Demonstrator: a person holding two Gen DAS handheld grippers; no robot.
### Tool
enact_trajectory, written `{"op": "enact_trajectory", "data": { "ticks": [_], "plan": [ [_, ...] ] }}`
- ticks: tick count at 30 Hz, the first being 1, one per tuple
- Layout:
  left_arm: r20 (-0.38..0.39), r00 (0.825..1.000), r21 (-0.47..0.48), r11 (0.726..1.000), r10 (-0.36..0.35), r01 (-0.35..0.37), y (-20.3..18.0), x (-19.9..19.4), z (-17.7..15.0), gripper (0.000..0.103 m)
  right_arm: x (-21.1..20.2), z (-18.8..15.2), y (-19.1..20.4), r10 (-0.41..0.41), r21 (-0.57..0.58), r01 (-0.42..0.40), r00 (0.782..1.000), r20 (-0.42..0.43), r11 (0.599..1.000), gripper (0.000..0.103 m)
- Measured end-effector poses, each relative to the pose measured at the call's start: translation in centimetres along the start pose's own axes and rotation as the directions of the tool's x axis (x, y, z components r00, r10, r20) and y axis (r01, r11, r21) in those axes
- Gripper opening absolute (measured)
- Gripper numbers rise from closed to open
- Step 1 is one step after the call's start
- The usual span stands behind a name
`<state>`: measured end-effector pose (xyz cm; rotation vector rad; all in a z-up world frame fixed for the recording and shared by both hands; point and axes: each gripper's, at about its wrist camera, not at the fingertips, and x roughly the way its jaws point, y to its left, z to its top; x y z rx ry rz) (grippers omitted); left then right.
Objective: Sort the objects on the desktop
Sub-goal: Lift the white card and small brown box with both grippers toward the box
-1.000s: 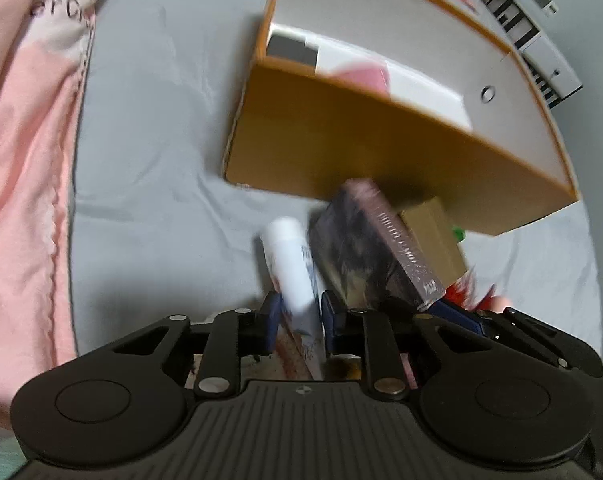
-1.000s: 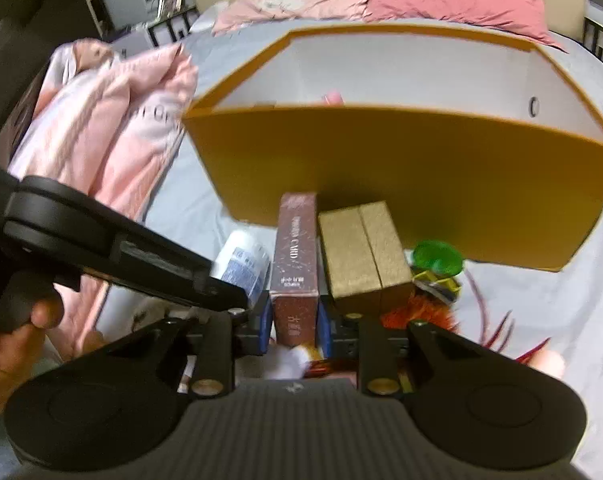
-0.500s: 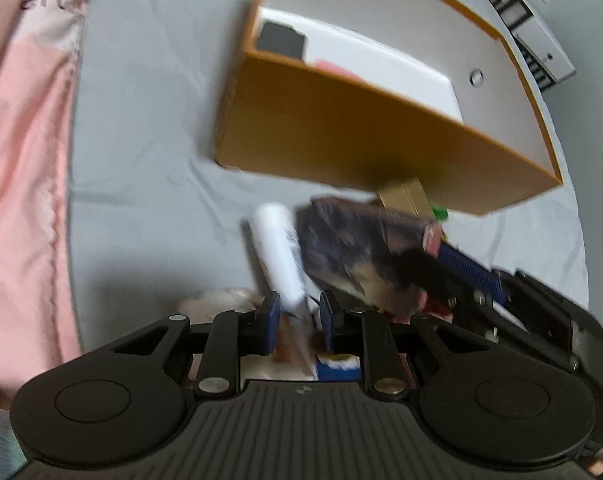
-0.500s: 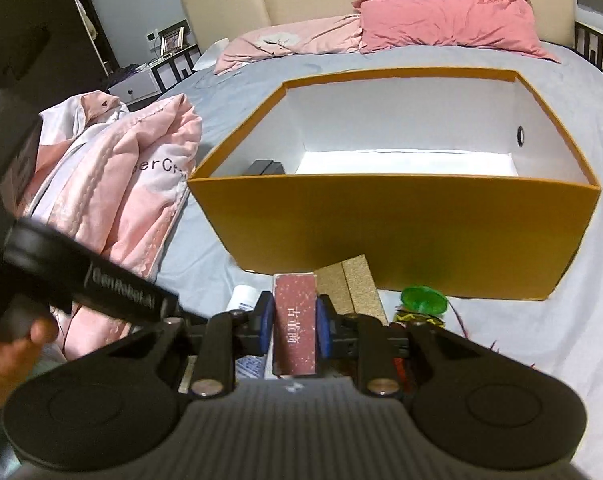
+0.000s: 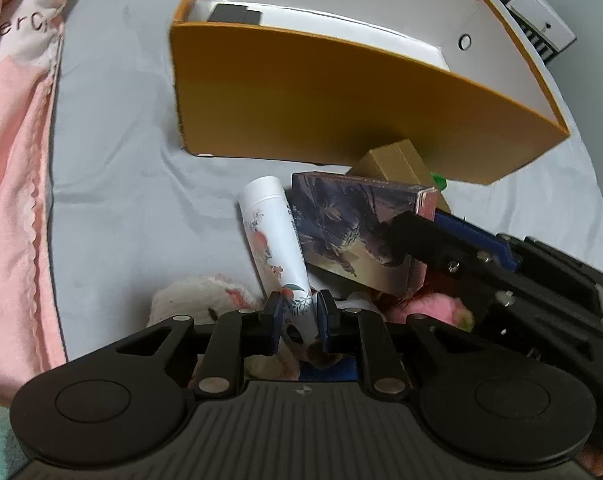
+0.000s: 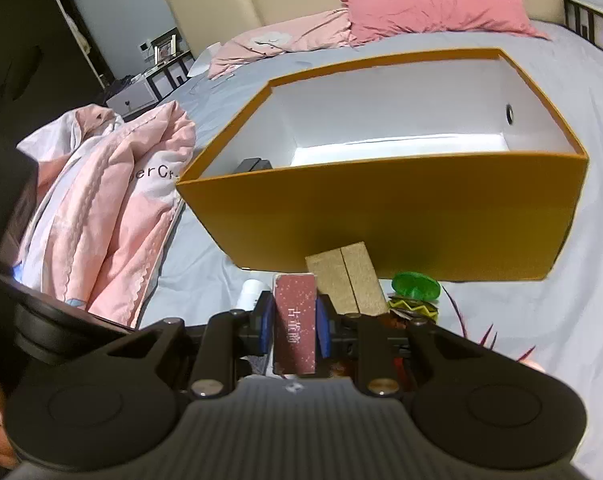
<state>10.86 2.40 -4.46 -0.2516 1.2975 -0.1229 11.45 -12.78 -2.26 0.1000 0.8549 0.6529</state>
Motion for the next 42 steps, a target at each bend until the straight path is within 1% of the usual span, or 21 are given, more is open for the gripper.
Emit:
{"op": "enact_trajectory", "data": {
  "ticks": [4, 6, 7, 8, 9, 12, 16, 18, 20, 22, 24, 26, 32, 34, 38, 39, 42],
  "plan": [
    [0.013, 1.000, 0.044, 0.999, 0.023, -0.023, -0.5, -0.1, -0.5, 0.020, 0.0, -0.1, -0.7, 0.018, 0.036, -0.018, 1.000, 0.004, 0.999, 0.024],
    [0.026, 0.999, 0.034, 0.999, 0.025, -0.025, -0.2, -0.4, -0.7, 0.020, -0.1, -0.1, -0.6, 0.018, 0.039, -0.018, 1.000, 0.009, 0.999, 0.024],
    [0.035, 0.999, 0.029, 0.999, 0.021, -0.022, 0.0, -0.7, -0.7, 0.017, -0.2, -0.1, -0.6, 0.018, 0.039, -0.019, 1.000, 0.010, 0.999, 0.024],
    [0.048, 0.998, 0.033, 0.999, 0.032, -0.033, 0.1, -1.2, -0.7, 0.015, -0.3, -0.1, -0.6, 0.018, 0.039, -0.018, 1.000, 0.014, 0.999, 0.024],
    [0.061, 0.997, 0.044, 0.998, 0.042, -0.045, 0.1, -1.7, -0.7, 0.015, -0.3, -0.1, -0.6, 0.018, 0.040, -0.019, 1.000, 0.018, 0.999, 0.024],
    [0.075, 0.997, 0.060, 0.997, 0.033, -0.038, 0.3, -3.5, 0.2, 0.015, -0.5, 0.0, -0.7, 0.028, 0.047, -0.029, 0.999, 0.026, 0.998, 0.024],
    [0.109, 0.993, 0.060, 0.997, 0.047, -0.054, 0.6, -5.9, 2.1, 0.014, -0.4, 0.4, -0.1, 0.042, 0.032, -0.043, 0.998, 0.037, 0.999, 0.024],
    [0.115, 0.992, 0.053, 0.997, 0.043, -0.049, 0.5, -6.2, 3.1, 0.014, -0.2, 0.5, 0.0, 0.048, 0.031, -0.049, 0.998, 0.038, 0.998, 0.024],
    [0.119, 0.992, 0.046, 0.998, 0.046, -0.051, 0.5, -5.7, 3.5, 0.014, 0.1, 0.5, 0.0, 0.048, 0.034, -0.049, 0.998, 0.032, 0.998, 0.024],
    [0.115, 0.992, 0.034, 0.998, 0.042, -0.046, 0.9, -4.1, 3.6, 0.014, 0.5, 0.4, 0.1, 0.044, 0.025, -0.045, 0.999, 0.024, 0.999, 0.024],
    [0.131, 0.990, 0.028, 0.997, 0.061, -0.065, 1.1, -3.1, 3.3, 0.014, 0.5, 0.3, 0.3, 0.042, 0.008, -0.042, 0.999, 0.026, 0.999, 0.024],
    [0.150, 0.985, 0.039, 0.995, 0.080, -0.087, 1.0, -3.4, 2.9, 0.014, 0.5, 0.2, 0.4, 0.041, -0.006, -0.041, 0.999, 0.025, 0.999, 0.024],
    [0.179, 0.981, 0.064, 0.994, 0.070, -0.083, 0.9, -3.8, 1.1, 0.016, 0.6, 0.1, 0.6, 0.035, -0.025, -0.034, 0.999, 0.026, 0.999, 0.025],
    [0.196, 0.978, 0.070, 0.994, 0.074, -0.089, 0.8, -3.9, 0.8, 0.016, 0.6, 0.0, 0.7, 0.034, -0.030, -0.033, 0.999, 0.024, 0.999, 0.028],
    [0.224, 0.972, 0.066, 0.995, 0.064, -0.080, 0.9, -3.9, 0.8, 0.016, 1.0, -0.3, 0.6, 0.031, -0.017, -0.031, 1.000, -0.002, 0.999, 0.027],
    [0.230, 0.971, 0.063, 0.995, 0.060, -0.076, 1.1, -3.9, 0.9, 0.016, 1.1, -0.3, 0.6, 0.031, -0.015, -0.031, 1.000, -0.006, 0.999, 0.025],
    [0.237, 0.970, 0.057, 0.996, 0.047, -0.062, 1.3, -4.1, 0.9, 0.014, 1.0, -0.2, 0.8, 0.029, -0.022, -0.029, 1.000, -0.006, 0.999, 0.024]
  ]
}}
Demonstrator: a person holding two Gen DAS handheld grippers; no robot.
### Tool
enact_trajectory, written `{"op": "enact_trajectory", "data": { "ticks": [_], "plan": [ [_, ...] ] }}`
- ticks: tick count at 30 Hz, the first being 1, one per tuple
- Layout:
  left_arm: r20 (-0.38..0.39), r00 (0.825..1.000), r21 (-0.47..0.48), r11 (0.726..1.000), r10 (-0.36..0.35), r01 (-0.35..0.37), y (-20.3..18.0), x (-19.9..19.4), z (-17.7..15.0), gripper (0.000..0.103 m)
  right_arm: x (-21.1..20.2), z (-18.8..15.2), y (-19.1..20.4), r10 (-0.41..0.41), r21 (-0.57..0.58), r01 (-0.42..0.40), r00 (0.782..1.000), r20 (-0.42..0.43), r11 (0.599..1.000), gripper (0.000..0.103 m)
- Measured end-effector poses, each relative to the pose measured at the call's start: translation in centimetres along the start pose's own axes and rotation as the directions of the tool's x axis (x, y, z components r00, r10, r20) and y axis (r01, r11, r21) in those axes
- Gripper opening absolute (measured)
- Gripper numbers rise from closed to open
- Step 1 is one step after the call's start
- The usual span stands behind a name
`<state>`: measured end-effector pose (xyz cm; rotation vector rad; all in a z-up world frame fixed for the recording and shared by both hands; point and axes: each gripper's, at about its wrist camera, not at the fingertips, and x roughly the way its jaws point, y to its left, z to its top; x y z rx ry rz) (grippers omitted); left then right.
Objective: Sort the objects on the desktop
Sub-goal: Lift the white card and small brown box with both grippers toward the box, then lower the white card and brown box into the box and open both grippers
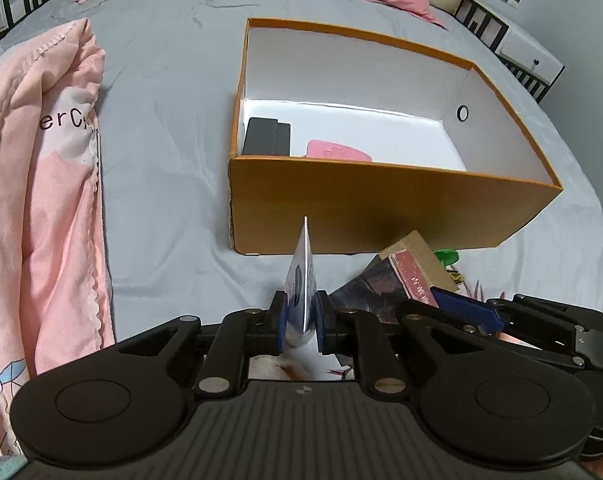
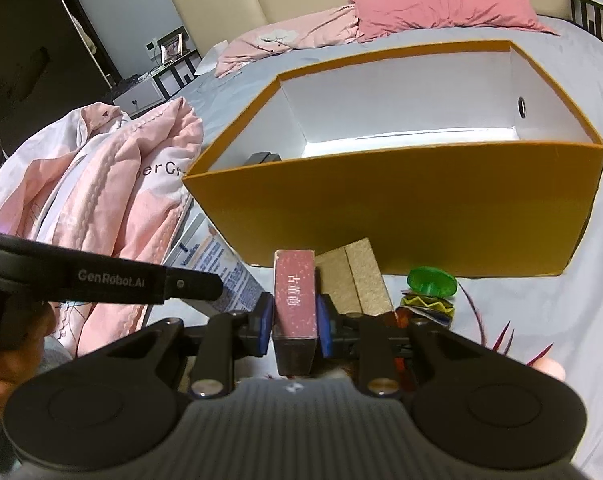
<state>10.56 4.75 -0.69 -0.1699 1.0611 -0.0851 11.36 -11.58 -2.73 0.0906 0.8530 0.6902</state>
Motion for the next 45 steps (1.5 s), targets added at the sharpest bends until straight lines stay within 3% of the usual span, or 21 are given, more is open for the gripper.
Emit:
{"op": "enact_trajectory", "data": {
  "ticks": [6, 12, 16, 19, 23, 28, 35, 45],
  "plan": [
    [0.086, 0.995, 0.017, 0.998, -0.056, 0.055, -0.4, -4.1, 0.6, 0.013, -2.3, 1.1, 0.7, 0.019, -0.018, -0.019, 1.000, 0.012, 1.000, 0.024],
    [0.213, 0.971, 0.050, 0.994, -0.109, 0.101, -1.3, -8.7, 3.4, 0.013, -6.5, 4.9, 1.4, 0.059, -0.048, -0.054, 0.994, 0.096, 0.997, 0.024],
    [0.274, 0.950, 0.043, 0.989, -0.148, 0.141, -1.9, -9.5, 6.2, 0.013, -8.8, 8.2, 1.0, 0.063, -0.041, -0.056, 0.982, 0.178, 0.998, 0.024],
    [0.292, 0.942, 0.042, 0.986, -0.166, 0.160, -2.8, -8.4, 8.2, 0.013, -9.2, 10.3, 0.4, 0.008, -0.036, 0.001, 0.973, 0.229, 0.999, 0.024],
    [0.241, 0.956, 0.050, 0.986, -0.164, 0.157, -4.6, -4.1, 10.3, 0.013, -7.0, 12.1, -2.0, -0.096, 0.023, 0.093, 0.969, 0.227, 0.995, 0.024],
    [0.122, 0.981, 0.057, 0.988, -0.150, 0.144, -6.0, 2.3, 11.1, 0.013, -2.0, 12.1, -5.2, -0.193, 0.034, 0.190, 0.970, 0.151, 0.981, 0.024],
    [0.057, 0.987, 0.103, 0.985, -0.148, 0.141, -7.0, 6.4, 10.8, 0.013, 2.2, 11.3, -7.7, -0.187, 0.054, 0.183, 0.980, 0.067, 0.982, 0.024],
    [0.042, 0.992, 0.211, 0.971, -0.123, 0.111, -8.8, 7.2, 9.5, 0.015, 2.6, 10.4, -8.7, -0.162, 0.088, 0.159, 0.986, 0.029, 0.983, 0.024]
  ]
}}
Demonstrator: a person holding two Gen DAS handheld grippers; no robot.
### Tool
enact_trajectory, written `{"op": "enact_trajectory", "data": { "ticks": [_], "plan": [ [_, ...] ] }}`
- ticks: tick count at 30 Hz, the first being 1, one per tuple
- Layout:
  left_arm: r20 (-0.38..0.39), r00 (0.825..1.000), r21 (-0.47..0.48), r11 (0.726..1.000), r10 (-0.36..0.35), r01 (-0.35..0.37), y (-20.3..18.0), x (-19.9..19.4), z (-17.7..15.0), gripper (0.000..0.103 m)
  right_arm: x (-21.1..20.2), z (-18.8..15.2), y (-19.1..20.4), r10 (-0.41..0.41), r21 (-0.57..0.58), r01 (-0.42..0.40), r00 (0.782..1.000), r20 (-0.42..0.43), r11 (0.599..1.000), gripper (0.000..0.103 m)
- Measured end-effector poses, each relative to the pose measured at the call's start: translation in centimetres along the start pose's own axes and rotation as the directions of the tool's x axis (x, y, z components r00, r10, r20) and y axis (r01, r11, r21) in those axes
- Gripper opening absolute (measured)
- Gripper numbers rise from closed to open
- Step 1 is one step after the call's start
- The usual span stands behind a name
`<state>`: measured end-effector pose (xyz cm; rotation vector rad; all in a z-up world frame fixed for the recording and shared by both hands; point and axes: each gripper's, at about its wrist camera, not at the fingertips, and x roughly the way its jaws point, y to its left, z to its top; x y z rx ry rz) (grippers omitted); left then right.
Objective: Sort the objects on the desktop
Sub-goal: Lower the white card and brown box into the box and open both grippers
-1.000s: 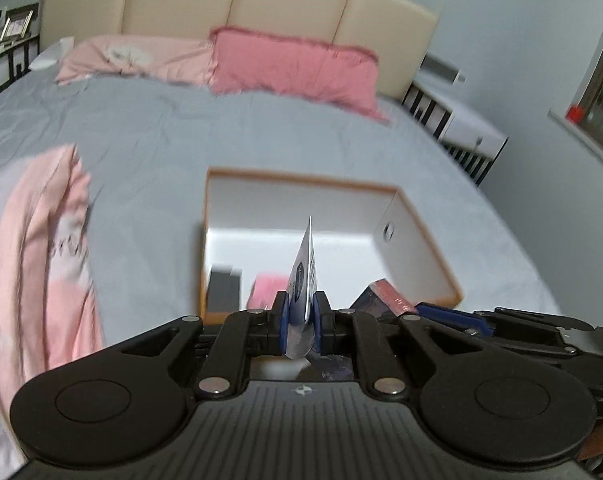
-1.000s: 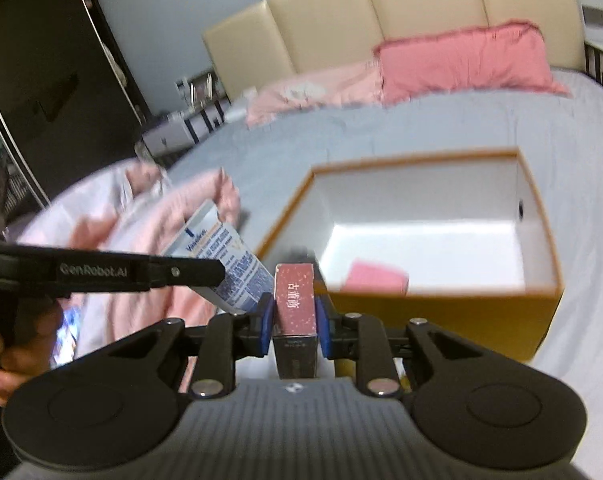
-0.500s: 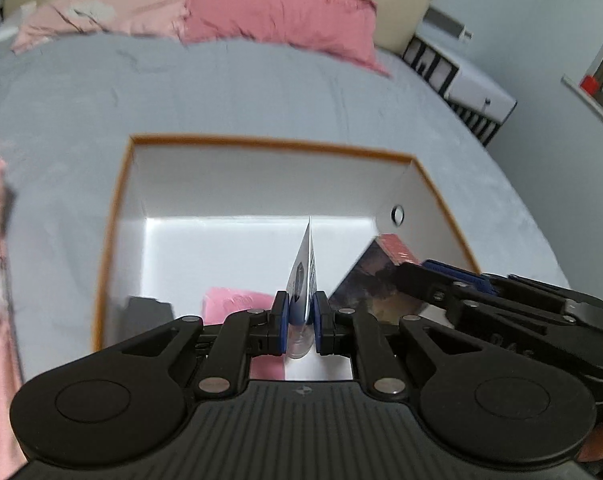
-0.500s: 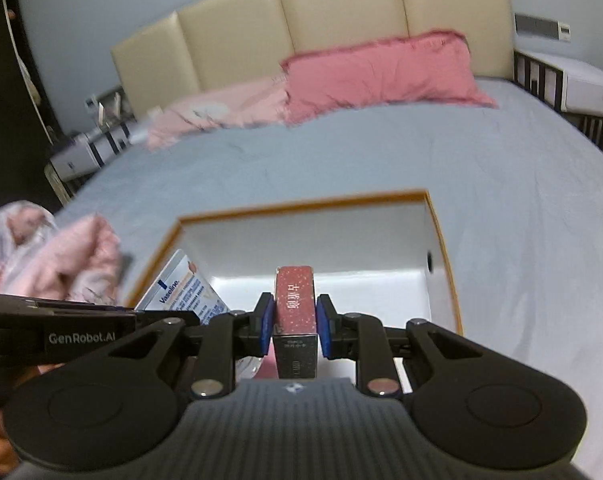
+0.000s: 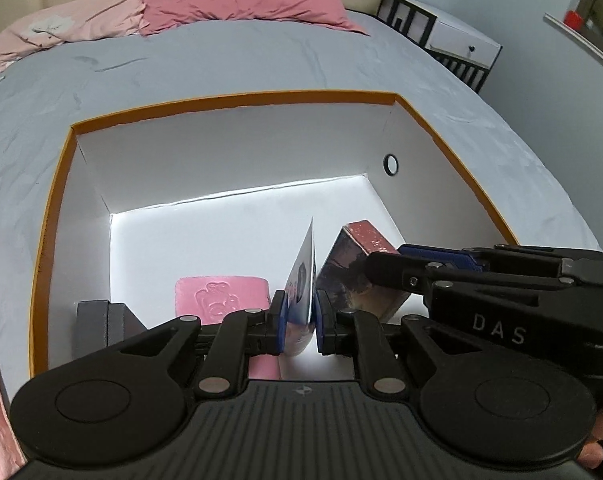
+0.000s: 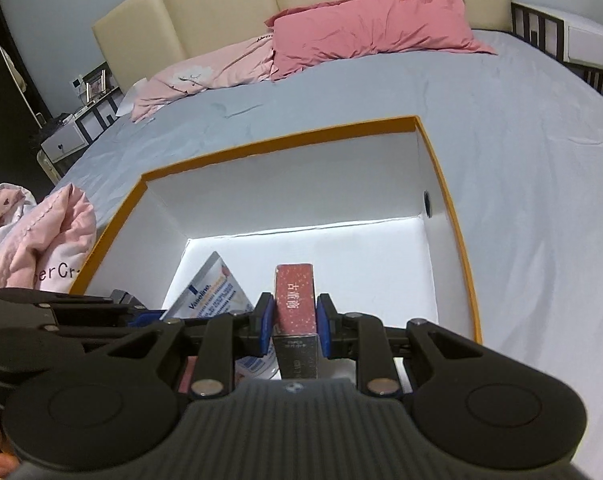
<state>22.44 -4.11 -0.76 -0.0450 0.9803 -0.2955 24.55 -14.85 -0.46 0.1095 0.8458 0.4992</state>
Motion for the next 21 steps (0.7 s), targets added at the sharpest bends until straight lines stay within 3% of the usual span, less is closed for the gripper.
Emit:
{"op": "enact_trajectory", "data": {
  "ticks": [7, 11, 17, 21],
  "plan": [
    [-0.010, 0.997, -0.034, 0.996, -0.079, 0.079, 1.1, -0.6, -0.3, 0.019, -0.1, -0.4, -0.1, 0.036, 0.026, -0.035, 0.999, -0.037, 0.999, 0.025],
    [0.005, 0.988, -0.089, 0.984, -0.154, 0.154, 2.3, -1.4, -0.1, 0.029, -0.1, -0.3, -0.1, 0.049, 0.036, -0.047, 0.998, -0.042, 0.998, 0.027],
    [0.052, 0.987, -0.103, 0.982, -0.154, 0.158, 3.8, -4.0, 0.5, 0.032, -0.4, -0.1, -0.2, 0.077, 0.036, -0.077, 0.997, -0.023, 0.996, 0.027],
    [0.036, 0.993, -0.144, 0.982, -0.116, 0.120, 5.2, -4.6, 1.8, 0.032, -1.1, 0.6, -0.3, 0.085, 0.041, -0.084, 0.996, -0.007, 0.996, 0.028]
  ]
}}
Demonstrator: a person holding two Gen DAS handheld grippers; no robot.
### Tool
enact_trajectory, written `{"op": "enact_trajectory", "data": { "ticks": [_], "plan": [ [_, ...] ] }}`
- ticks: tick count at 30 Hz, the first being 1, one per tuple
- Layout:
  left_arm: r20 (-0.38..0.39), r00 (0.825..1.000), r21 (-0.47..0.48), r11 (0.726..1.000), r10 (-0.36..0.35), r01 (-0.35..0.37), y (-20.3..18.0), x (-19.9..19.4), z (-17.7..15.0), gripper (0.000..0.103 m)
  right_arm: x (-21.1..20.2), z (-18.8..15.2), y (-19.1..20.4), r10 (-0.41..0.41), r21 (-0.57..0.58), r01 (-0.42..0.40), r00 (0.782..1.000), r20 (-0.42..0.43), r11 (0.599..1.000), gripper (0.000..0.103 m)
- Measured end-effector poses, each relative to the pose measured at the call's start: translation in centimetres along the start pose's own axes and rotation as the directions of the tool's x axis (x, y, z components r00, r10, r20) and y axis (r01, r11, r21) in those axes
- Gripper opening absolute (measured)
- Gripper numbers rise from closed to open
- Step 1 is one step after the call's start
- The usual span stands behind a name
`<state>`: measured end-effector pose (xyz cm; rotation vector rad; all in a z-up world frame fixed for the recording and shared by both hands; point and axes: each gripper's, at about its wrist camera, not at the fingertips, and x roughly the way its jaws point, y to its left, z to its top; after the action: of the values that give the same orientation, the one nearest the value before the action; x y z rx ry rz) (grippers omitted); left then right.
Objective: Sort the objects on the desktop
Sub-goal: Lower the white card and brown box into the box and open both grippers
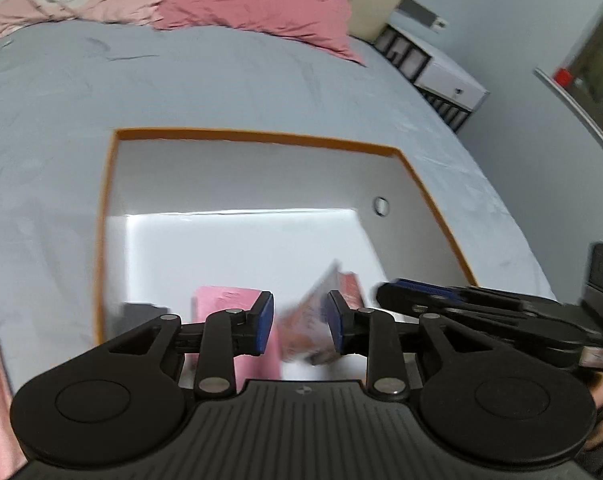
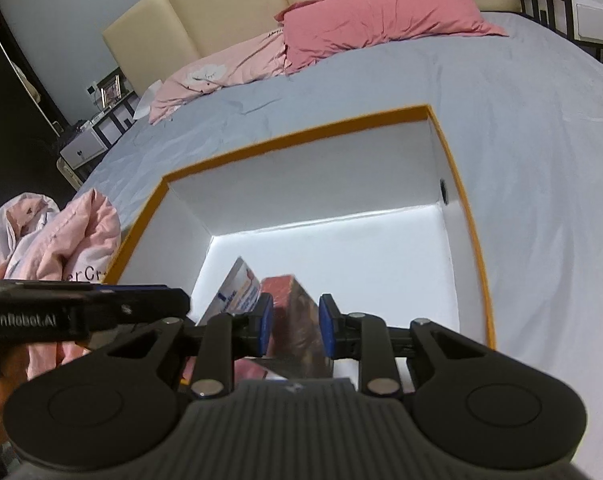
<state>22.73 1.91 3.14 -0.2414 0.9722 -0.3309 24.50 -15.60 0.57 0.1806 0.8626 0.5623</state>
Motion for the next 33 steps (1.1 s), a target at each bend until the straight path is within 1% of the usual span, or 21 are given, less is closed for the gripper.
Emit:
{"op": "enact_trajectory", "data": {
  "ticks": [2, 3, 5, 7, 8, 10, 11, 12, 13, 14, 15, 18, 19, 20, 21, 22, 23, 29, 31, 32, 33],
  "plan": [
    [-0.019, 0.999, -0.012, 0.999, 0.044, -0.045, 0.6, 0.2, 0.9, 0.032, -0.5, 1.0, 0.1, 0.021, 0.000, -0.021, 1.000, 0.006, 1.000, 0.028],
    [-0.034, 0.997, 0.001, 0.998, 0.068, -0.068, 0.7, 0.4, 1.4, 0.032, -0.7, 1.7, 0.1, 0.031, -0.004, -0.031, 0.999, 0.009, 0.999, 0.028],
    [-0.053, 0.995, 0.043, 0.995, 0.091, -0.088, 0.8, 1.0, 2.3, 0.032, -0.7, 3.4, 0.1, 0.040, -0.017, -0.040, 0.999, -0.005, 0.999, 0.028],
    [-0.064, 0.993, 0.075, 0.993, 0.098, -0.093, 0.8, 1.7, 3.1, 0.032, 0.3, 5.7, 0.7, 0.056, -0.082, -0.062, 0.995, -0.080, 0.995, 0.033],
    [-0.074, 0.993, 0.084, 0.993, 0.092, -0.086, 0.9, 2.1, 3.5, 0.032, 1.1, 6.8, 1.0, 0.069, -0.106, -0.083, 0.989, -0.133, 0.991, 0.036],
    [-0.107, 0.993, 0.085, 0.995, 0.054, -0.045, 1.3, 3.1, 3.6, 0.032, 3.2, 8.8, 1.3, 0.060, -0.102, -0.086, 0.971, -0.232, 0.991, 0.036],
    [-0.119, 0.992, 0.090, 0.995, 0.045, -0.034, 1.4, 3.5, 3.5, 0.030, 4.9, 9.9, 1.5, 0.053, -0.100, -0.088, 0.948, -0.314, 0.991, 0.035],
    [-0.133, 0.990, 0.104, 0.994, 0.048, -0.034, 1.6, 4.1, 3.4, 0.028, 6.3, 10.7, 1.7, 0.055, -0.094, -0.097, 0.926, -0.375, 0.991, 0.035],
    [-0.141, 0.988, 0.119, 0.992, 0.059, -0.042, 1.7, 4.6, 3.3, 0.026, 8.0, 11.4, 1.8, 0.056, -0.086, -0.104, 0.896, -0.440, 0.991, 0.035],
    [-0.145, 0.987, 0.132, 0.990, 0.069, -0.050, 1.9, 4.9, 3.1, 0.023, 9.3, 11.7, 1.9, 0.054, -0.081, -0.107, 0.873, -0.486, 0.991, 0.035],
    [-0.153, 0.986, 0.142, 0.989, 0.073, -0.051, 2.1, 5.3, 3.0, 0.021, 11.0, 12.0, 2.0, 0.051, -0.078, -0.111, 0.838, -0.543, 0.991, 0.035],
    [-0.191, 0.980, 0.167, 0.986, 0.050, -0.018, 2.6, 6.3, 2.8, 0.020, 15.2, 11.7, 2.2, 0.022, -0.092, -0.110, 0.752, -0.659, 0.990, 0.035],
    [-0.202, 0.978, 0.170, 0.985, 0.052, -0.017, 2.7, 6.7, 2.7, 0.019, 16.1, 11.5, 2.3, 0.019, -0.095, -0.114, 0.731, -0.682, 0.989, 0.035],
    [-0.210, 0.976, 0.176, 0.984, 0.058, -0.021, 2.7, 7.0, 2.6, 0.019, 17.2, 11.2, 2.2, 0.026, -0.085, -0.123, 0.703, -0.710, 0.989, 0.035],
    [-0.218, 0.974, 0.184, 0.983, 0.066, -0.026, 2.7, 7.3, 2.6, 0.019, 17.9, 10.9, 2.2, 0.038, -0.074, -0.135, 0.682, -0.731, 0.988, 0.035],
    [-0.225, 0.972, 0.189, 0.982, 0.072, -0.029, 2.6, 7.5, 2.5, 0.019, 18.5, 10.6, 2.2, 0.048, -0.065, -0.144, 0.666, -0.745, 0.987, 0.035],
    [-0.230, 0.970, 0.192, 0.981, 0.077, -0.032, 2.6, 7.8, 2.5, 0.018, 19.1, 10.3, 2.2, 0.047, -0.060, -0.141, 0.654, -0.755, 0.988, 0.035],
    [-0.266, 0.959, 0.215, 0.976, 0.095, -0.037, 2.3, 9.0, 2.0, 0.017, 20.7, 9.0, 1.0, 0.054, -0.009, -0.100, 0.612, -0.789, 0.995, 0.036],
    [-0.273, 0.956, 0.215, 0.976, 0.103, -0.043, 2.3, 9.3, 1.8, 0.017, 21.1, 8.6, 0.4, 0.072, 0.019, -0.094, 0.600, -0.797, 0.995, 0.036],
    [-0.273, 0.956, 0.214, 0.976, 0.103, -0.044, 2.4, 9.3, 1.8, 0.017, 21.3, 8.2, 0.2, 0.090, 0.042, -0.094, 0.590, -0.802, 0.995, 0.036],
    [-0.271, 0.957, 0.213, 0.976, 0.101, -0.043, 2.5, 9.3, 1.8, 0.017, 21.6, 8.0, 0.2, 0.115, 0.069, -0.101, 0.586, -0.802, 0.993, 0.036]
  ]
}}
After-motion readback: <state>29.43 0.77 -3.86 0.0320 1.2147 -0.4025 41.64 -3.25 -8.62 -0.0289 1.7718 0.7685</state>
